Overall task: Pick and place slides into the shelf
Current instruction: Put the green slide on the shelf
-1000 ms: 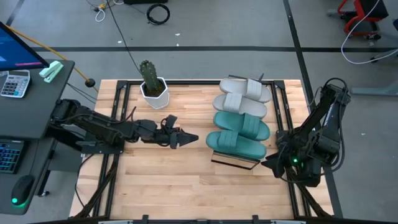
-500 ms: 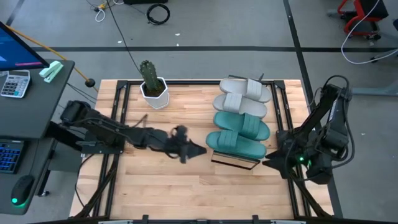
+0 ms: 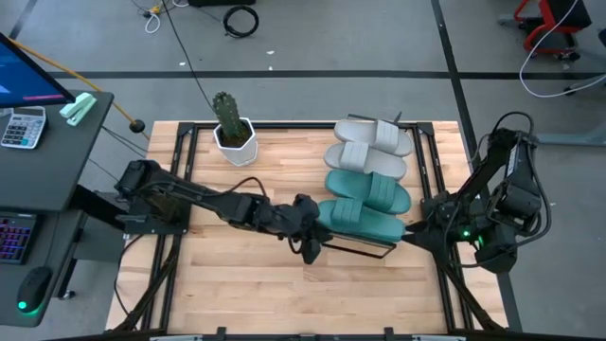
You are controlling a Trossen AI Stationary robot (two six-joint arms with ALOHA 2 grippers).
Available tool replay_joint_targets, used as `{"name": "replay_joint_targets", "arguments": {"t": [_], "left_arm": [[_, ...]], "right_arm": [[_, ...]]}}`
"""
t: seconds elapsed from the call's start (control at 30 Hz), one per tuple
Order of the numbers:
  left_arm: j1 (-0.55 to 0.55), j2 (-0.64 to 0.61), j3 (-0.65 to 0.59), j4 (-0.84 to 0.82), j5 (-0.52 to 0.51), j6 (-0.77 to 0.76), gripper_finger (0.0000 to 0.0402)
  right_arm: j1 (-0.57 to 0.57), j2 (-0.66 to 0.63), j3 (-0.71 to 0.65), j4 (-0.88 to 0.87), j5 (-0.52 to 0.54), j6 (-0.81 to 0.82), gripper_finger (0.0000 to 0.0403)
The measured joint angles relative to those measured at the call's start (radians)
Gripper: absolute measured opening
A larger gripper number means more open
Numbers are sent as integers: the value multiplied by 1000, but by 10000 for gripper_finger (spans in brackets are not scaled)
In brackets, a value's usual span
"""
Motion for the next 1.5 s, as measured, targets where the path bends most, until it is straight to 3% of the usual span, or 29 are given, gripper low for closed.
{"name": "replay_joint_targets", "arguments": {"t": [0.2, 1.5], "left_arm": [[8, 4, 19, -58, -30, 18, 107], [28, 51, 18, -34, -105, -32, 79]], "right_arm": [[0, 1, 0, 1, 0, -4, 232], [0, 1, -1, 29, 21, -4, 232]]}}
